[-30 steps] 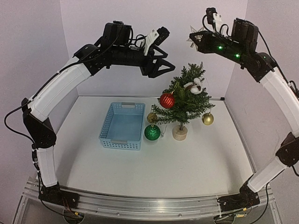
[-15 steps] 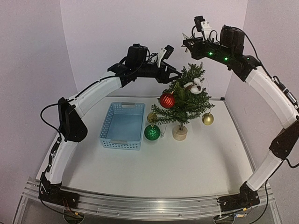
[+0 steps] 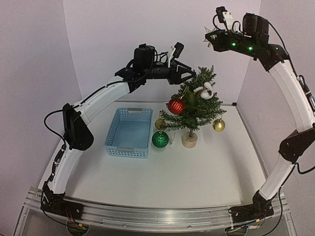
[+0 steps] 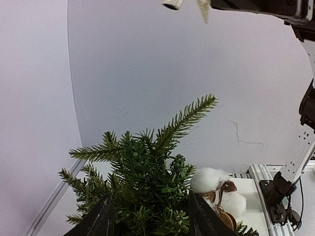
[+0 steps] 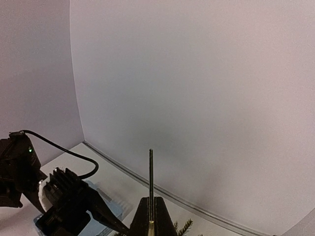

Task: Decorate the small christmas tree

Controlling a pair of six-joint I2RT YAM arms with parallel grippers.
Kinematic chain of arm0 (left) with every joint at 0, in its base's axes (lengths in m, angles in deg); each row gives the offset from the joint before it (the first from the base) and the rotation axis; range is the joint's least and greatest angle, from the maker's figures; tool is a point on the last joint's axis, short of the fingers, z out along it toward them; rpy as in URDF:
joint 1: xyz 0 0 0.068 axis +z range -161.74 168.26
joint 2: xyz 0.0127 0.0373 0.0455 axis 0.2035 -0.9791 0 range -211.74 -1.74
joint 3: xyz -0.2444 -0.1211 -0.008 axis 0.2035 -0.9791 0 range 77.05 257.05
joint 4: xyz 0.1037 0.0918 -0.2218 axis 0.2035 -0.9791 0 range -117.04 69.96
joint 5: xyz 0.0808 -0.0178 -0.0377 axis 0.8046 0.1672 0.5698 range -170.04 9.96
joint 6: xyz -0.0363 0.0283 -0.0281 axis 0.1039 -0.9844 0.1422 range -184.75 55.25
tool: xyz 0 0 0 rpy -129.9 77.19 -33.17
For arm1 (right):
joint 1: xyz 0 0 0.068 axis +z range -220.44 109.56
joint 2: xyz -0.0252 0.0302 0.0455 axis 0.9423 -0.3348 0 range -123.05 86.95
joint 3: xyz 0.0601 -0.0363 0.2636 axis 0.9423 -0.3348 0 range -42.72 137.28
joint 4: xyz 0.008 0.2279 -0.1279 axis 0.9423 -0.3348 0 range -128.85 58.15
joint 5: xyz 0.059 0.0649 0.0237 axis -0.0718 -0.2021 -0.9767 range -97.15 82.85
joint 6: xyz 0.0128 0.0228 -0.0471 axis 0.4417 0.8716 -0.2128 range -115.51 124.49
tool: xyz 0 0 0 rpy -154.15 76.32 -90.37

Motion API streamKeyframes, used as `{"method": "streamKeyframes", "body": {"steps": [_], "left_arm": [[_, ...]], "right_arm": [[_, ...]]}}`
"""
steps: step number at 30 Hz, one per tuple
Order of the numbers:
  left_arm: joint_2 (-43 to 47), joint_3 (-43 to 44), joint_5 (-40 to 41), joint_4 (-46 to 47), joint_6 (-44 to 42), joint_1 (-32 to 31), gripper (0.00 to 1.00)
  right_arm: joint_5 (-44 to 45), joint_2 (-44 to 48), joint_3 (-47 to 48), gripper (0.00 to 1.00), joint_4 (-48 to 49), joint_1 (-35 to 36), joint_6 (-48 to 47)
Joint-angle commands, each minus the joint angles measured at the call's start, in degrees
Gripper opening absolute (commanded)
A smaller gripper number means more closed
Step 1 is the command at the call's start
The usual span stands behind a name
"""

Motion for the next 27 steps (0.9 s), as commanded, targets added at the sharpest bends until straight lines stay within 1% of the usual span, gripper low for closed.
{"method": "streamKeyframes", "body": {"steps": [1, 5, 7, 11, 15, 19, 22, 25, 27], "left_arm": [[-0.1, 0.7, -1.5, 3.4, 1.3, 0.3, 0.49], [-0.3, 0.1, -1.4, 4.5, 1.8, 0.1, 0.47], [-0.5, -0.2, -1.3, 4.9, 1.9, 0.0, 0.47], [-0.6, -0.9, -0.9, 5.1, 2.0, -0.2, 0.46], [-0.5, -1.7, -0.8, 5.2, 2.1, -0.5, 0.46], [-0.4, -2.2, -0.6, 5.2, 2.2, -0.7, 0.45], [-0.3, -2.7, -0.5, 5.3, 2.5, -0.7, 0.45], [-0.3, -3.1, -0.4, 5.4, 2.5, -0.8, 0.44], [-0.4, -3.2, -0.4, 5.6, 2.6, -0.9, 0.44]], "right_arm": [[-0.1, 2.5, 1.1, 0.0, -11.8, 0.6, 3.7], [-5.7, 5.1, -3.2, 0.0, -12.8, 1.0, 4.9], [-6.6, 5.0, -4.5, 0.0, -13.0, 1.4, 5.0], [-2.9, 3.2, -5.0, 0.0, -12.7, 3.8, 3.0], [0.3, 2.4, -6.4, 0.0, -9.1, 5.6, 1.8], [6.7, 2.5, -7.0, 0.0, -8.8, 6.2, 1.5], [9.8, 3.6, -9.1, 0.0, -8.9, 6.2, 2.1], [9.9, 3.5, -9.8, 0.0, -8.6, 6.2, 1.5], [9.3, 3.0, -10.4, 0.0, -6.1, 6.2, 0.7]]}}
